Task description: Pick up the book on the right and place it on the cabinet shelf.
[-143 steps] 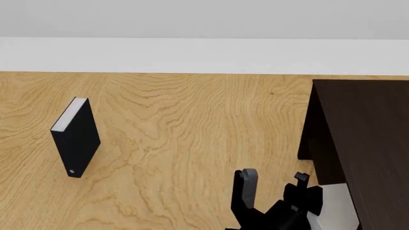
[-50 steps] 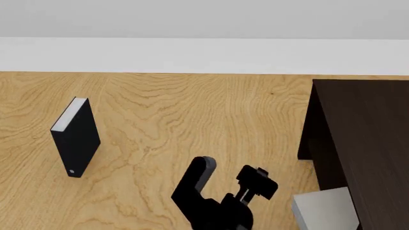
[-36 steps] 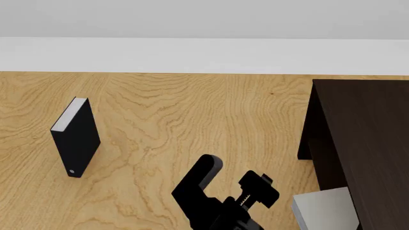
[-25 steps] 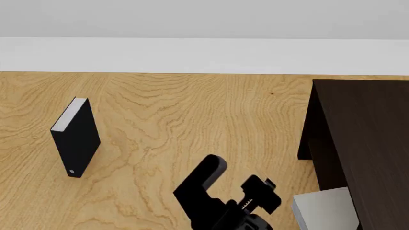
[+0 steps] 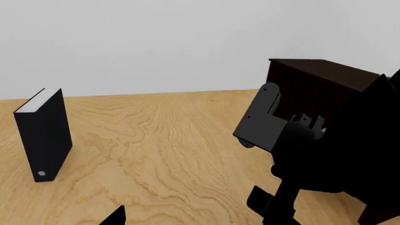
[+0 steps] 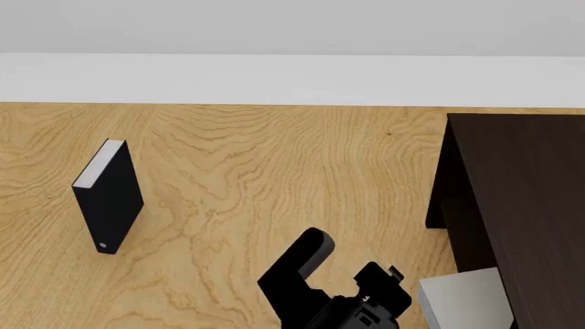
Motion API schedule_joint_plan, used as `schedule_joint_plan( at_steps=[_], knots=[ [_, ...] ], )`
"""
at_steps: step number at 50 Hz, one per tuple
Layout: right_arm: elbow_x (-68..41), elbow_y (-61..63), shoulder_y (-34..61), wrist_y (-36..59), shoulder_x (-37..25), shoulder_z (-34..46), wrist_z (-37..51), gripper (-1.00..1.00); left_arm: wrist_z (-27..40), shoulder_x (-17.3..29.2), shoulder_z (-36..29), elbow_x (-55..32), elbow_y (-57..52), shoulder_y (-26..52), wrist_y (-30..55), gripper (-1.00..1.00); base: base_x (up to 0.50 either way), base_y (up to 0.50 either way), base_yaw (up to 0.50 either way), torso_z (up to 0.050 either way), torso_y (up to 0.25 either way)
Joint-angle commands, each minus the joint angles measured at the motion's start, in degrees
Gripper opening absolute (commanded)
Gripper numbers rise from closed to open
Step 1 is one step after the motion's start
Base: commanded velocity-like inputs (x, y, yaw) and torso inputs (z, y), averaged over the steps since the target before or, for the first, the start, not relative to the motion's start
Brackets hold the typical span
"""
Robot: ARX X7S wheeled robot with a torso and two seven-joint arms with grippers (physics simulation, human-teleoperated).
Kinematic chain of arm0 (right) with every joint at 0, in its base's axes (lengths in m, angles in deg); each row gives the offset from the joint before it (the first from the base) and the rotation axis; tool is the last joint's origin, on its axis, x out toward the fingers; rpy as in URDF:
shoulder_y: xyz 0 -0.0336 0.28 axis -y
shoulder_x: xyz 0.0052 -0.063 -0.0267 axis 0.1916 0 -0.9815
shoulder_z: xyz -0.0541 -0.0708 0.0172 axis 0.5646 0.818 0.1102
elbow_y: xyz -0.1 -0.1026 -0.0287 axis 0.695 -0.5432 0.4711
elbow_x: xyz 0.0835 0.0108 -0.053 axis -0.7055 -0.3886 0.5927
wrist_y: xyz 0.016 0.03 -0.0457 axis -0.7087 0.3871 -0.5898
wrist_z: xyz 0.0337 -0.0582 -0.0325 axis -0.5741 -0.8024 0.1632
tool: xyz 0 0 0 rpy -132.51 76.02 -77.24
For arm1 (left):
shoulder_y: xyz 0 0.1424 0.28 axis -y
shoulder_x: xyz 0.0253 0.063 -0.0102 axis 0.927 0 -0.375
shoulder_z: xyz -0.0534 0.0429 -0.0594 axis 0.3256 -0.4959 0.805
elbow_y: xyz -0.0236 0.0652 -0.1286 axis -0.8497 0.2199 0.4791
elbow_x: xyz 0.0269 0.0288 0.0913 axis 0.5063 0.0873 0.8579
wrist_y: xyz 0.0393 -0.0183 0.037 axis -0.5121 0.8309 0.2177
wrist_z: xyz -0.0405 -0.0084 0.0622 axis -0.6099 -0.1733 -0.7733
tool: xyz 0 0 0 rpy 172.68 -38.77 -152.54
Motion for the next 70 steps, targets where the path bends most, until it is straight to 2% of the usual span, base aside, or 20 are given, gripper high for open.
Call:
schedule_joint_plan(
  at_steps=[1,36,70],
  knots=[
    [-0.22,-1.72,-0.50,-0.10,0.15,0.30,-0.75,1.00,-0.11,-0.02,-0.24,-0.10,0.40,0.10,-0.29,1.00,0.00,0.00,0.00,0.000,0.000],
    [-0.48,-3.12,-2.91,-1.95,-0.09,2.24,-3.49,1.00,-0.27,-0.16,-1.42,-0.44,1.40,1.25,0.09,1.00,0.00,0.00,0.00,0.000,0.000],
    [-2.68,-5.16,-5.04,-1.43,-2.64,-3.00,1.52,1.00,-0.15,0.11,-1.58,-1.13,1.60,1.49,-0.34,1.00,0.00,0.00,0.00,0.000,0.000]
  ],
)
